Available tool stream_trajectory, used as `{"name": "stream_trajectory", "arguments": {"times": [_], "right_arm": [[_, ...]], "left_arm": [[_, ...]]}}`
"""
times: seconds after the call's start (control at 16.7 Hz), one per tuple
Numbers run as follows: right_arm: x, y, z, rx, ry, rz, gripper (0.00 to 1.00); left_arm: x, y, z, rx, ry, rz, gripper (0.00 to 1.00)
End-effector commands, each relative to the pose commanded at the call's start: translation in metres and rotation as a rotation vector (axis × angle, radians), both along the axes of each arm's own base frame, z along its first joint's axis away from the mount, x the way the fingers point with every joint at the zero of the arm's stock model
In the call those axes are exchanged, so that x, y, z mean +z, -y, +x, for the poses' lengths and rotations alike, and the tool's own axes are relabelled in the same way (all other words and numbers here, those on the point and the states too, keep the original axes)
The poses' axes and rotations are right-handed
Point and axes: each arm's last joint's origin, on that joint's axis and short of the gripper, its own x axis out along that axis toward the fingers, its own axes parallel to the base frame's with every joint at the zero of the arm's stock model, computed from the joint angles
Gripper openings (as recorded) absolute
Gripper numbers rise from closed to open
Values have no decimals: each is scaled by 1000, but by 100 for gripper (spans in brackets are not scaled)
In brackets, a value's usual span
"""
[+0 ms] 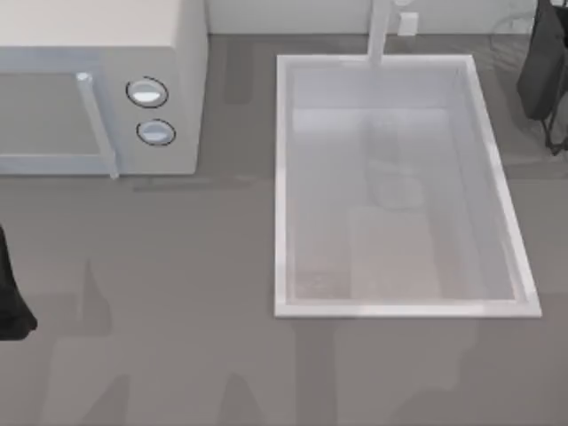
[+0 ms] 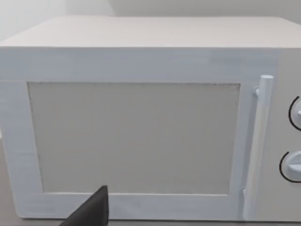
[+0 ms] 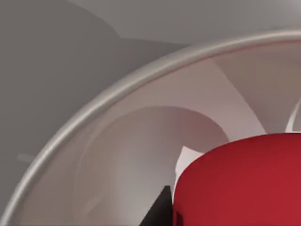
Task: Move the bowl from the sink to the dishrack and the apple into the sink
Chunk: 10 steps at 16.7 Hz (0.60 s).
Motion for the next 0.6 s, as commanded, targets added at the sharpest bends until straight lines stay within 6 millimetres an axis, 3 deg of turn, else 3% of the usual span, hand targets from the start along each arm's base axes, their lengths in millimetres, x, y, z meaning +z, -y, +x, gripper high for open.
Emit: {"name": "stream_trajectory", "arguments": {"times": [0.36,0.6], "right_arm": [[62,-1,-4,0,-17,6,0],[74,-2,-6,1,-4,4,0]], "left_arm": [[0,0,0,0,0,0,100],[0,0,0,0,0,0,100]]}}
